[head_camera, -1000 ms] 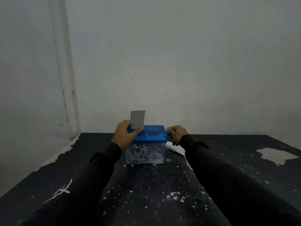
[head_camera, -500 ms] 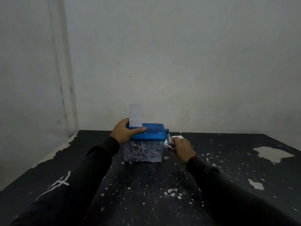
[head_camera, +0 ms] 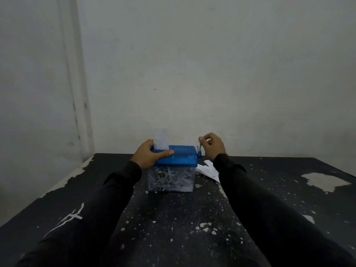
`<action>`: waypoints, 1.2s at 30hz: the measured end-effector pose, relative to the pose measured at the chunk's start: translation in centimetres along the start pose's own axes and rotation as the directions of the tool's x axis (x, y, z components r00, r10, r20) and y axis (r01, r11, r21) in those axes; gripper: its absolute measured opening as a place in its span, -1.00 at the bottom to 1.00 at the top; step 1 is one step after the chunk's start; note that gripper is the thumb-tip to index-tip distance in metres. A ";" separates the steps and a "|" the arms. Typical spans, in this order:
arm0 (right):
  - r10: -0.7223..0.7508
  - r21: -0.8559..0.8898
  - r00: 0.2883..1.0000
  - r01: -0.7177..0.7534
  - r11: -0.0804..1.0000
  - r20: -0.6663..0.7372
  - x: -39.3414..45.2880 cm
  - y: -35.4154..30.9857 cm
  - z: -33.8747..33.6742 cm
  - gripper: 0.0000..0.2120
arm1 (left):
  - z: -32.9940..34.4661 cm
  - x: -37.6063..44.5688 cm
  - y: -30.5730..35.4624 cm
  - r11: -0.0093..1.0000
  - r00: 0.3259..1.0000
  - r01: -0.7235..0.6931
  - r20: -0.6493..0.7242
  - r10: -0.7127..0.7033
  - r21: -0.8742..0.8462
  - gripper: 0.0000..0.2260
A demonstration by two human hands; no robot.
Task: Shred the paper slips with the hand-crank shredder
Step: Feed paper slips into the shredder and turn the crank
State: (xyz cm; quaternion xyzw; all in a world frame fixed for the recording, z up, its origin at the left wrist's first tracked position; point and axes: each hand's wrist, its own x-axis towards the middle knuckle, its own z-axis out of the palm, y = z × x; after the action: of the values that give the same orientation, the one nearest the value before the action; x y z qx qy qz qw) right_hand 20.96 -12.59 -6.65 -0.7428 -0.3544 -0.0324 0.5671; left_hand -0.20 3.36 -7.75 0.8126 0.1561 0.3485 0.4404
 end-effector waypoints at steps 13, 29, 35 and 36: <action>-0.068 -0.081 0.997 0.070 0.994 0.033 -9.4 3.9 0.1 -0.43 | 0.0 -0.5 0.4 0.999 1.000 0.006 0.009 -0.006 -0.035 -0.55; -0.017 0.026 1.000 0.017 1.000 -0.003 -0.6 1.4 0.6 -0.84 | -0.1 -0.1 0.2 1.000 1.000 -0.013 0.019 0.013 0.009 -0.61; 0.037 -0.208 0.990 -0.007 0.978 0.138 -4.5 5.4 0.7 -0.66 | -0.1 0.3 -0.9 1.000 1.000 -0.023 -0.021 0.023 0.021 -0.51; 0.027 -0.214 0.988 0.006 0.977 0.153 -5.5 5.7 0.4 -0.63 | -0.2 0.4 -1.2 0.999 0.999 -0.025 -0.021 0.026 0.045 -0.49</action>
State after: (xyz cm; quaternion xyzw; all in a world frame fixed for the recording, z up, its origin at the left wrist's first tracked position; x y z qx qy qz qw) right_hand 19.95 -15.53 -13.91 -0.8017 -0.3880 -0.0093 0.4547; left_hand 0.01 4.35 -8.48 0.8204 0.1583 0.3593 0.4157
